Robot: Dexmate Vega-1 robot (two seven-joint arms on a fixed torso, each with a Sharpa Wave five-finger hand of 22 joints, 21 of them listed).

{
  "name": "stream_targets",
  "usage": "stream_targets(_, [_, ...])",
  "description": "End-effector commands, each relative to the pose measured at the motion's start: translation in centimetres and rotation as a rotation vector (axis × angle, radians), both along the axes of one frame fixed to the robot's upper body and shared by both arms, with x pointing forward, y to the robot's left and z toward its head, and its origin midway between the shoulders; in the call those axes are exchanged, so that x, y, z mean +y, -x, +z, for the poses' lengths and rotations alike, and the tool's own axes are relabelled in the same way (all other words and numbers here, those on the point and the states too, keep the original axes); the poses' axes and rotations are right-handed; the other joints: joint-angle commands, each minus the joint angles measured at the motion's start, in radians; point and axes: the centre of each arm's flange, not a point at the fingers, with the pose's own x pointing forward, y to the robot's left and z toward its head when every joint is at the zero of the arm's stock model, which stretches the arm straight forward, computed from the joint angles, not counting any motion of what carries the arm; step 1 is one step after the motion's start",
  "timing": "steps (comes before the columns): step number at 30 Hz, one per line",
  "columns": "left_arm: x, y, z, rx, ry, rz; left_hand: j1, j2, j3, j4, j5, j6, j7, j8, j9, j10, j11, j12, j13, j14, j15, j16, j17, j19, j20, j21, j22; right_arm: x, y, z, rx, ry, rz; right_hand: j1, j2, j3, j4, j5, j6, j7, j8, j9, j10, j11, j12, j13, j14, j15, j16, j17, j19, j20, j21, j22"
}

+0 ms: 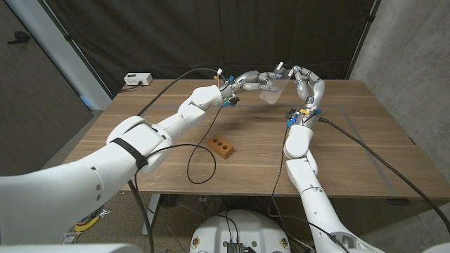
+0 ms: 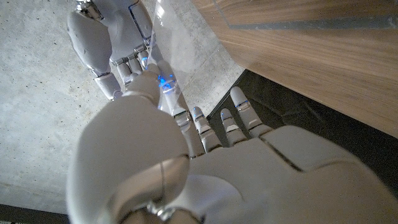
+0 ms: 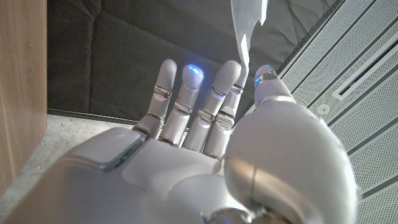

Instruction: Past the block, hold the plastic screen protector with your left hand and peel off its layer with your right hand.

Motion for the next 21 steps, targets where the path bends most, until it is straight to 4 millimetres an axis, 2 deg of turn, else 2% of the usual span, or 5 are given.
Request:
stream_targets(1, [-0.16, 0.26, 0.14, -0.017, -0.013, 0.005, 0.013, 0.008, -0.005, 0.002, 0.007, 0.004, 0.003, -0.006, 0.004, -0.003, -0.002, -0.001, 0.003, -0.003, -0.037, -0.003, 0.006, -0.004, -0.006, 0.005, 0.003, 0.18, -0.02, 0.07, 0.007, 0.016, 0.002, 0.012, 0.000, 0.002, 0.006, 0.007, 0.022, 0.001, 0.009, 0.005, 0.017, 0.007, 0.009, 0.001, 0.009, -0.095, 0.006, 0.011, 0.008, -0.049, 0.004, 0.002])
stream_targets(9, [-0.23, 0.10, 0.17, -0.008, -0.011, 0.005, 0.015, 0.008, -0.008, 0.001, 0.007, 0.007, 0.005, -0.009, 0.005, -0.003, 0.000, -0.001, 0.005, -0.003, -0.039, -0.002, 0.007, -0.003, -0.007, 0.006, 0.003, 0.22, 0.06, 0.03, -0.005, 0.003, -0.008, 0.013, -0.002, -0.001, 0.009, 0.008, 0.042, -0.003, 0.013, 0.008, 0.022, 0.003, 0.016, 0.007, 0.012, -0.094, 0.007, 0.020, 0.010, -0.049, 0.003, 0.002])
stream_targets(14, [-0.23, -0.03, 0.18, 0.001, -0.009, 0.002, 0.017, 0.011, -0.010, 0.001, 0.006, 0.002, 0.016, -0.013, 0.009, -0.002, 0.001, 0.000, 0.006, -0.003, -0.038, -0.001, 0.009, -0.003, -0.007, 0.007, 0.003, 0.29, 0.04, -0.08, -0.028, -0.016, -0.018, 0.093, 0.024, 0.027, -0.013, 0.017, 0.068, -0.007, 0.023, 0.014, 0.026, -0.004, 0.023, 0.011, 0.030, -0.095, 0.013, 0.027, 0.020, -0.058, 0.008, 0.005])
stream_targets(21, [-0.13, -0.24, 0.21, 0.018, -0.003, -0.002, 0.020, 0.014, -0.012, 0.001, 0.005, 0.002, 0.022, -0.012, 0.017, -0.002, 0.006, 0.001, 0.007, -0.002, -0.040, 0.000, 0.010, 0.000, -0.012, 0.009, 0.003, 0.43, -0.06, -0.12, -0.043, -0.035, -0.025, 0.136, 0.036, 0.037, -0.011, 0.022, 0.112, -0.002, 0.034, 0.008, 0.053, 0.005, 0.022, -0.012, 0.048, -0.095, 0.026, 0.038, 0.032, -0.077, 0.013, 0.011])
